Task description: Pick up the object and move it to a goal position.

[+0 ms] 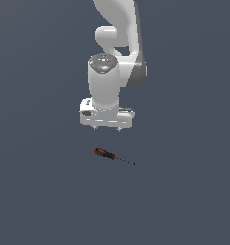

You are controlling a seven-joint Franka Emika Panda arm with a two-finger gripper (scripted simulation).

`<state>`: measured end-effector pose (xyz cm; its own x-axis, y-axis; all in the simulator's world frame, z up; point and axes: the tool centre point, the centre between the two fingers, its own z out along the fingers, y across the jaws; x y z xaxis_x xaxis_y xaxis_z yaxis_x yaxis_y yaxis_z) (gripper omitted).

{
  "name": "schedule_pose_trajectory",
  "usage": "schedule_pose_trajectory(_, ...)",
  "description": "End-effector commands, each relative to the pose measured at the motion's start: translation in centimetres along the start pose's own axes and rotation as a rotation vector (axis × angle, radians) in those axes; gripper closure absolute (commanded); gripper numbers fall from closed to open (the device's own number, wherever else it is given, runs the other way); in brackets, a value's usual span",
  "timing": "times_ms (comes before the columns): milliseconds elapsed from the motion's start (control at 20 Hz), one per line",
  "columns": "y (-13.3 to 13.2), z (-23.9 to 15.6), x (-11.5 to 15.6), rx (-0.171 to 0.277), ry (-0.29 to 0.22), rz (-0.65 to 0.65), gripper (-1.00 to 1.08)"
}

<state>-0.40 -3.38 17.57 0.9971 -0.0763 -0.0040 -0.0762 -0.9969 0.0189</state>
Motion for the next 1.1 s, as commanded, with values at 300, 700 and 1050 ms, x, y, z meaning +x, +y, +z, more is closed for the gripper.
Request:
schedule_pose_trajectory(300,-1.3,-0.1,-0.2,0.017,-0.005,-0.024,-0.92)
schedule_pose_trajectory(700,-2.3,-0.2,-0.4,0.03,-0.009,-0.03,-0.92)
schedule_pose_trajectory(1050,-2.3,0.2,-0.1,0.026,-0.009,-0.077,-0.92)
